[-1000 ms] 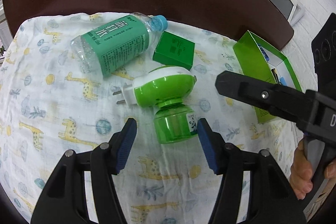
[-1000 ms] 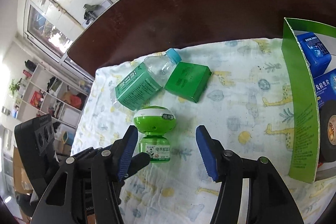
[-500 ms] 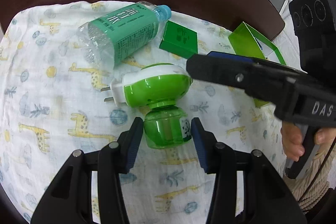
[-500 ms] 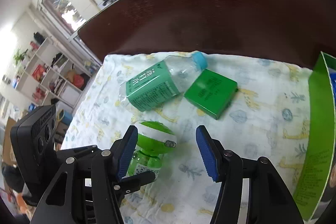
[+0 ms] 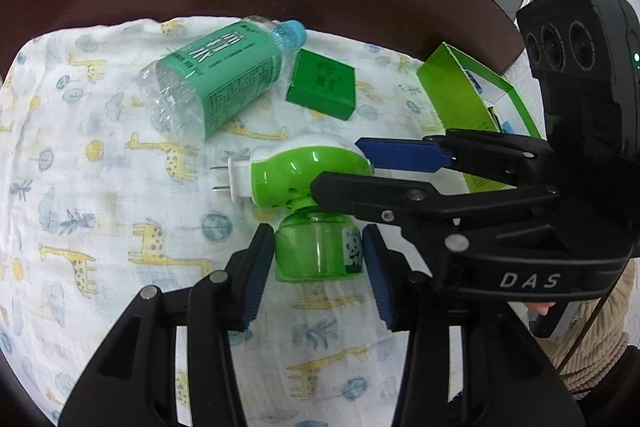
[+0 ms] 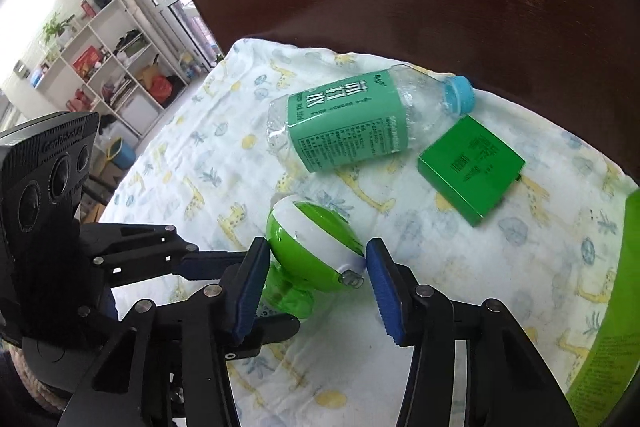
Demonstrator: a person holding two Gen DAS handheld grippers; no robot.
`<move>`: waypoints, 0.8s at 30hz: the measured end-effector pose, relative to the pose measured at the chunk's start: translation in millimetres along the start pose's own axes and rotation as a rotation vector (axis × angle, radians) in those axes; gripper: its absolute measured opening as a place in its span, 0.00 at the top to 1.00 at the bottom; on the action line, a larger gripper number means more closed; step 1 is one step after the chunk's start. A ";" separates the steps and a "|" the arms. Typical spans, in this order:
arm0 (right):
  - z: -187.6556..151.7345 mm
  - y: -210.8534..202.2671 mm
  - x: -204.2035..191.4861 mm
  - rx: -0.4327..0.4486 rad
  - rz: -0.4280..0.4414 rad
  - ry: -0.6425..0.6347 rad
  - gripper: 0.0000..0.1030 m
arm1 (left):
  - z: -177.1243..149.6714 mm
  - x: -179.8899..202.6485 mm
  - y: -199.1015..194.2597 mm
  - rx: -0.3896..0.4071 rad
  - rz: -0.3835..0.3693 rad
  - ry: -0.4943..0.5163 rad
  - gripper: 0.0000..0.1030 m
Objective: Organize rigid objects
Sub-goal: 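Lift the green repellent and carry it over the green box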
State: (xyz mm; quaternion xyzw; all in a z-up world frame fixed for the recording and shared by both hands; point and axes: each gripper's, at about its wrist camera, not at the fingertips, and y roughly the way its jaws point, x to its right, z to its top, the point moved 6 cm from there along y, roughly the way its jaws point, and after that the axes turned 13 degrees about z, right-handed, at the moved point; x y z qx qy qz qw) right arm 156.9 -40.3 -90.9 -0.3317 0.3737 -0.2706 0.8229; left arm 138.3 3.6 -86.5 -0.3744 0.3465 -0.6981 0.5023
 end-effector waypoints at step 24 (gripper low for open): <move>-65.5 -46.9 31.1 0.112 0.141 0.208 0.66 | -43.2 12.0 -8.1 -0.025 0.114 0.097 0.53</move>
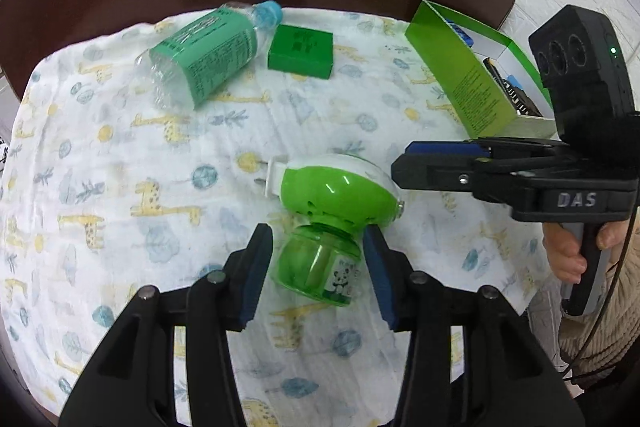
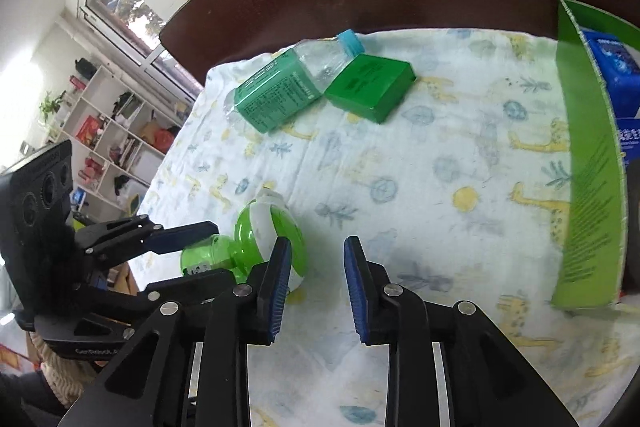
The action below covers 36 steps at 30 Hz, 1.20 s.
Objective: Organize rigid objects
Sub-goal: 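Lift the green repellent and carry it over the green box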
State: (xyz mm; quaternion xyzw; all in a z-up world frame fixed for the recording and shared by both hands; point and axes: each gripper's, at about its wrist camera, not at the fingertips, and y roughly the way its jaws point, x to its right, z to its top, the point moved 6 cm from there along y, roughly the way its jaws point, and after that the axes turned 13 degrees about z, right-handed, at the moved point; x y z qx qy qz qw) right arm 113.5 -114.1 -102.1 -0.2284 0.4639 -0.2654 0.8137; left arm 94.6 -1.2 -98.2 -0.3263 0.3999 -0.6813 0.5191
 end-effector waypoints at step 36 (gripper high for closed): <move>23.9 -192.3 8.2 0.421 -0.211 -0.039 0.48 | 126.4 204.7 -40.1 0.232 -0.169 0.373 0.51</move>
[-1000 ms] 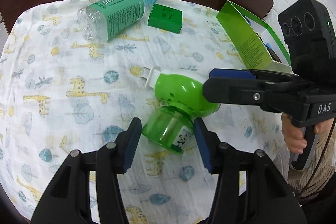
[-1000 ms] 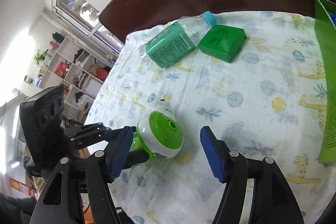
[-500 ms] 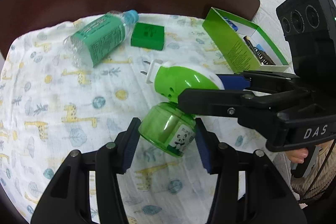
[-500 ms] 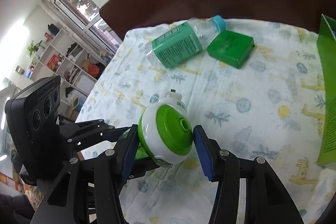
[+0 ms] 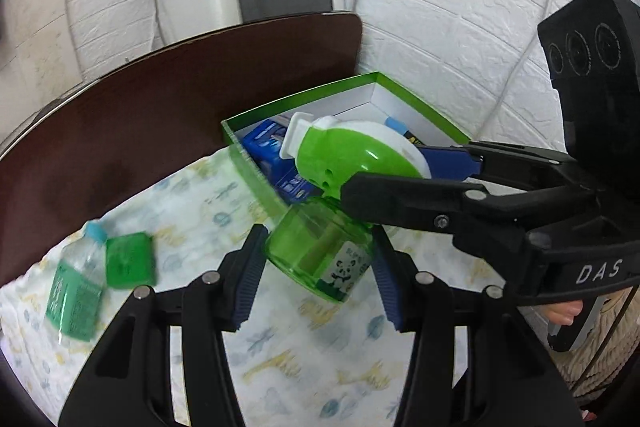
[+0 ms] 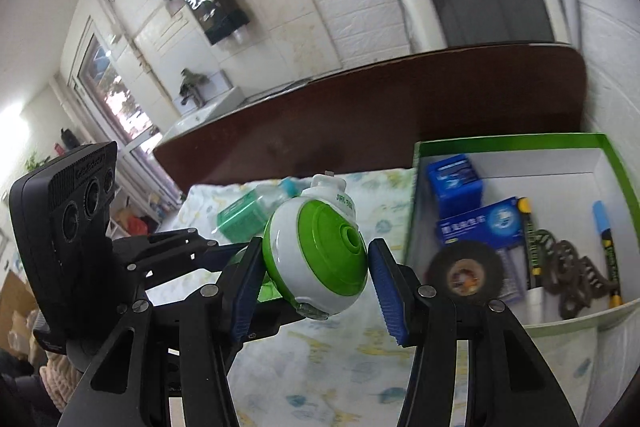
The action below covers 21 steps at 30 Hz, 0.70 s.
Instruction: Organize rigid objects
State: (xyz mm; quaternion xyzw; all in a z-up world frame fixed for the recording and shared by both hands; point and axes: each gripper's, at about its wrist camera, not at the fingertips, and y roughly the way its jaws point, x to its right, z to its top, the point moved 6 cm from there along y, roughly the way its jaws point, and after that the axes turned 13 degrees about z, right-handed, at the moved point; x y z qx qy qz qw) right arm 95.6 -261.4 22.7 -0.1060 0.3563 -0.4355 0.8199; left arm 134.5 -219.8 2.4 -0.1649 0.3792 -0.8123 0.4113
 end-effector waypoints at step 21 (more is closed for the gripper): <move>-9.2 -45.9 172.4 0.155 -0.311 0.258 0.48 | 74.5 101.4 153.6 -0.113 0.017 0.231 0.52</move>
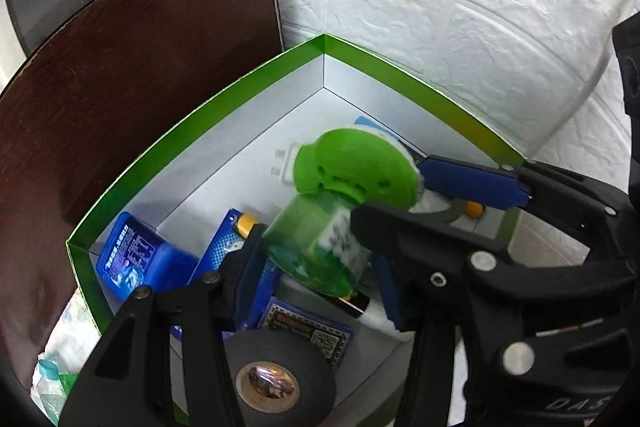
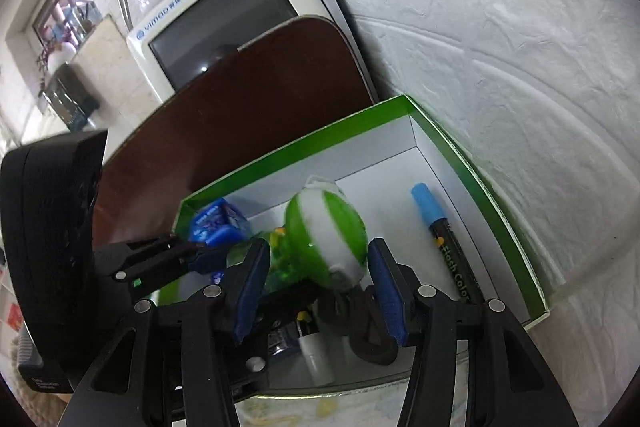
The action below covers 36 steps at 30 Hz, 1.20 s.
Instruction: Organize rigid objects
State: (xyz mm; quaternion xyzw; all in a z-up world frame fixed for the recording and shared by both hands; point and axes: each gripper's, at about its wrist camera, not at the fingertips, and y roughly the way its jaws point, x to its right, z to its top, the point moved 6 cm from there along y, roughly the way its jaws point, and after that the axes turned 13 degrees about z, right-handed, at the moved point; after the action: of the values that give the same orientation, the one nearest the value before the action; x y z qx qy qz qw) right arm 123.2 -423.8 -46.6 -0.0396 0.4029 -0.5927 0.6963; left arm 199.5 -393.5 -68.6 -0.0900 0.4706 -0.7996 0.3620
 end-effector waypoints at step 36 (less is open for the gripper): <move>-82.1 100.9 -220.7 -0.270 0.183 -0.203 0.46 | -266.0 -228.3 -98.6 -0.077 0.187 -0.730 0.30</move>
State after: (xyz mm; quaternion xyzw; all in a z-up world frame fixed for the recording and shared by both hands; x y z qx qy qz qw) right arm 159.4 -170.2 -42.0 -0.1553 0.4084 -0.4606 0.7726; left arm 186.7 -30.1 -86.9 -0.3392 0.3465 -0.6602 0.5736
